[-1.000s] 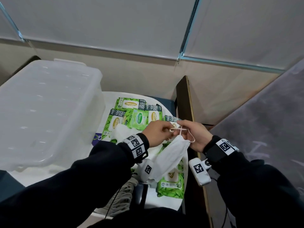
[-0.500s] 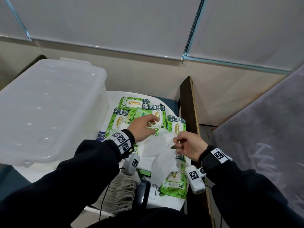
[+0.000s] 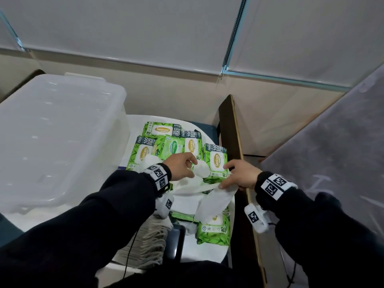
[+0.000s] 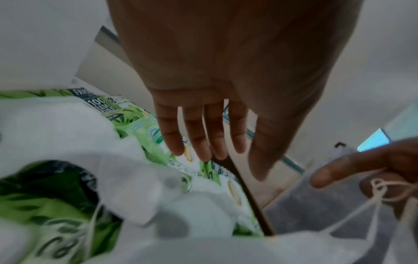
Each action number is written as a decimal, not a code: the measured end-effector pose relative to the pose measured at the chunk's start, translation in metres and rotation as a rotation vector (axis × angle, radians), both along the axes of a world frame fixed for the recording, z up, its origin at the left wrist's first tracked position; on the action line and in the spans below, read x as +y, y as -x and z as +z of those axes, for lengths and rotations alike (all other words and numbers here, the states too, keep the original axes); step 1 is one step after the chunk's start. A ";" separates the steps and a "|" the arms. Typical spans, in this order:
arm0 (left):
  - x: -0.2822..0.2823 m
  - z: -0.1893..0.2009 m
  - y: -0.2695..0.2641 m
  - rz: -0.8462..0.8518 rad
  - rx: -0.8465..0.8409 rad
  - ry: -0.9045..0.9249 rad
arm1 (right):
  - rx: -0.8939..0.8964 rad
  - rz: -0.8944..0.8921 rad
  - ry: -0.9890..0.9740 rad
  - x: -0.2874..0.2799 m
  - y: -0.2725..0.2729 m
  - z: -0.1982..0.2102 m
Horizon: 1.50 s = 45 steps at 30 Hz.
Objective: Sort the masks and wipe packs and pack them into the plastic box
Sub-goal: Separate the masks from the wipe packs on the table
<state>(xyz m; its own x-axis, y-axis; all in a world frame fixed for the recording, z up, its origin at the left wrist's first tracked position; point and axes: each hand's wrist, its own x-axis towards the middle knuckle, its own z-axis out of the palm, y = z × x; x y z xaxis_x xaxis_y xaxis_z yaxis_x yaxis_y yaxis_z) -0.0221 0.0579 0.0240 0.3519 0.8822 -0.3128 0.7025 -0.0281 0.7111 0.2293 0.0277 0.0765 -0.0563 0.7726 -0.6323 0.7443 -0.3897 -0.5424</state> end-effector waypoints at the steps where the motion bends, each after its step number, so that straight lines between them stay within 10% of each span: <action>1: -0.005 -0.006 0.000 -0.060 0.057 0.041 | -0.072 0.057 0.012 0.001 -0.002 -0.004; 9: -0.039 -0.037 -0.006 -0.406 0.530 -0.063 | -0.192 0.173 -0.044 0.001 0.009 -0.021; 20: -0.042 -0.028 0.008 -0.163 0.197 0.011 | -0.698 0.526 0.017 -0.002 0.014 -0.009; 29: -0.032 0.021 0.056 0.460 -0.490 0.133 | 0.088 0.123 0.005 0.005 -0.025 0.013; 35: -0.045 0.052 0.061 0.448 -0.750 0.236 | 0.471 -0.246 0.082 -0.009 -0.015 0.006; 45: -0.044 0.075 0.051 -0.045 -0.354 -0.003 | 0.724 -0.369 -0.011 -0.024 0.008 -0.006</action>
<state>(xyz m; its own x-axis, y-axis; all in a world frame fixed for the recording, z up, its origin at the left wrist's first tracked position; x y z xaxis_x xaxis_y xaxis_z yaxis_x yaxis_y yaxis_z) -0.0728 0.0139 0.0988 0.4762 0.8644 -0.1618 0.4110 -0.0561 0.9099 0.2211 0.0033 0.0702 -0.1893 0.8271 -0.5292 0.0321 -0.5335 -0.8452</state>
